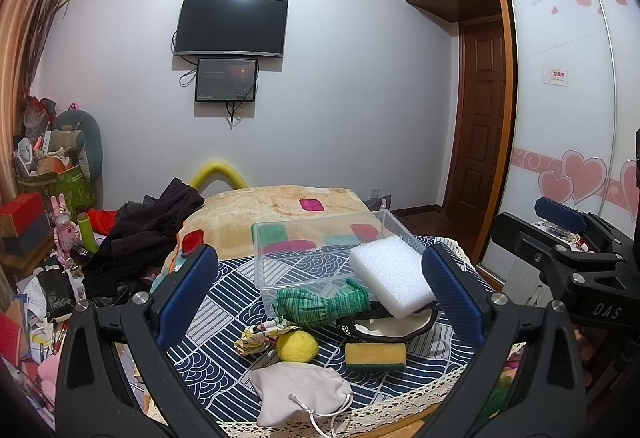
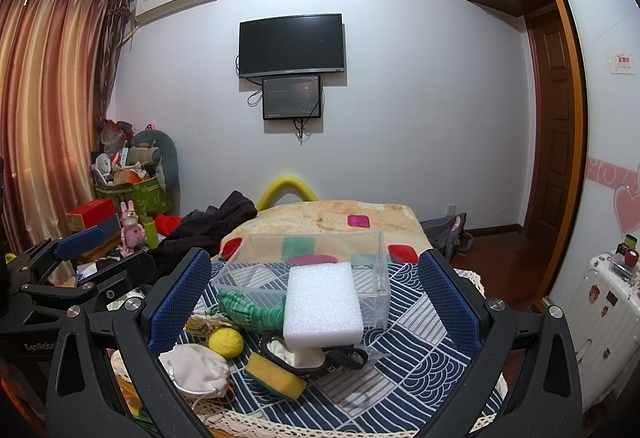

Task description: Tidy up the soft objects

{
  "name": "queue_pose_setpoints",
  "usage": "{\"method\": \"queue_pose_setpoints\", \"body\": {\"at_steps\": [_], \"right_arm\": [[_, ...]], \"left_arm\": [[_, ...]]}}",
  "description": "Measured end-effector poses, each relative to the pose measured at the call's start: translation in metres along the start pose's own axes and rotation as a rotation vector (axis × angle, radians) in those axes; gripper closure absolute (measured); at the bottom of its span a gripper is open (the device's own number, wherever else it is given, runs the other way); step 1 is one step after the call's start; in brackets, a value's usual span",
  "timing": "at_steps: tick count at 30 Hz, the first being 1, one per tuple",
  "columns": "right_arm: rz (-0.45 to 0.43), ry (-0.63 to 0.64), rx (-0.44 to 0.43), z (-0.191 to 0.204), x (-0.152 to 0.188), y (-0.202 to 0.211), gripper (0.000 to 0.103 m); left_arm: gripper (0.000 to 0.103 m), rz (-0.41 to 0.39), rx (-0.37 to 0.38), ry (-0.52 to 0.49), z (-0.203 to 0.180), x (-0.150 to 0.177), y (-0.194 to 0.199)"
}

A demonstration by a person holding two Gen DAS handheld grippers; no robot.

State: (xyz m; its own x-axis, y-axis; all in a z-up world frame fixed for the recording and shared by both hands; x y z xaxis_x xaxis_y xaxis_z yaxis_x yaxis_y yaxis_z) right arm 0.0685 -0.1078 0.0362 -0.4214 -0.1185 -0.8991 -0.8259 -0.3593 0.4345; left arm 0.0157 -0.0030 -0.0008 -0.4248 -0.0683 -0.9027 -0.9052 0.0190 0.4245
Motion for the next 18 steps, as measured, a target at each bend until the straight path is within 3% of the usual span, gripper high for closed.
{"method": "queue_pose_setpoints", "body": {"at_steps": [18], "right_arm": [[-0.002,0.001,0.006,0.0009,-0.0024,0.0026,0.000]], "left_arm": [[0.000,-0.001,0.000,0.001,-0.0002,-0.0008,0.0013]]}}
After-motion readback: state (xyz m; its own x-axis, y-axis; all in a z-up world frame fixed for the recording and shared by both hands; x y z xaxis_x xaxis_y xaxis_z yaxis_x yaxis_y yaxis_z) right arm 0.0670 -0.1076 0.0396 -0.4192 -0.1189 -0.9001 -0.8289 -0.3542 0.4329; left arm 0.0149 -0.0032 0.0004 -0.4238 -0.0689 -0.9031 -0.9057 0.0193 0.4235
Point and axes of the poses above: each gripper's, at about its wrist camera, not at the fingertips, and y roughly against the way its jaws point, z to its left, x to its underside, the point moved 2 cm from there along -y, roughly the way its jaws point, and after that the axes turned 10 degrees about z, right-handed, at the moved point
